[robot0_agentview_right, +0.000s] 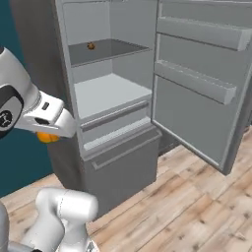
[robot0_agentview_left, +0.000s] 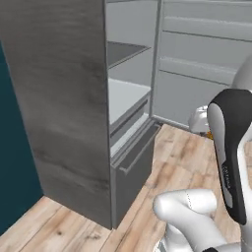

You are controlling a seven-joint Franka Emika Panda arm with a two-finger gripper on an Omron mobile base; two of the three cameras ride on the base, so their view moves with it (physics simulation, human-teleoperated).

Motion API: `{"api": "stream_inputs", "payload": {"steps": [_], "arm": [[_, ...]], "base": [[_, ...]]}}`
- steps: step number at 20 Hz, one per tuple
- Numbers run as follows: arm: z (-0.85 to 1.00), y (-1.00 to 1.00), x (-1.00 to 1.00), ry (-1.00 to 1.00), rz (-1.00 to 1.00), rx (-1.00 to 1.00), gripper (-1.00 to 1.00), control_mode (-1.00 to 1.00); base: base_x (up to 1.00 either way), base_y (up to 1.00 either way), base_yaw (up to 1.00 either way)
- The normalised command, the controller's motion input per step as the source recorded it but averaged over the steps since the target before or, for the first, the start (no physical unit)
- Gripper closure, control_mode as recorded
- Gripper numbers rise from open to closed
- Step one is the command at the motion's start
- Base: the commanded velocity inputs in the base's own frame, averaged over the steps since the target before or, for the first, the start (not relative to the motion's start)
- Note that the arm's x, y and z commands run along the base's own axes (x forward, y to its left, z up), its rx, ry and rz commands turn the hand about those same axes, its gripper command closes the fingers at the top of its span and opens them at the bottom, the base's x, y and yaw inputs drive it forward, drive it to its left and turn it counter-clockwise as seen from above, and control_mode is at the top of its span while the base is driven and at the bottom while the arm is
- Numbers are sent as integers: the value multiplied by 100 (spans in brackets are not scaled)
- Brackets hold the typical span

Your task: Pick up the pear and orange from the fridge and place one fruit on each plate on the dining counter.

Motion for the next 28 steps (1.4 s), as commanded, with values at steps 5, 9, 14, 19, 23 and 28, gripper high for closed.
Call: {"api": "stream_inputs", "payload": {"steps": [5,9,14,19,23,28], "arm": [[0,0,0,0,0,0,100,100],[0,0,0,0,0,0,100,100],[0,0,0,0,0,0,100,100],[0,0,0,0,0,0,100,100],[0,0,0,0,0,0,100,100],[0,0,0,0,0,0,100,100]], "base": [[-100,7,-54],[-100,-4,-51],[-95,-55,-40],[-59,-99,-22],[-47,-100,-16],[-54,-100,-19]]}}
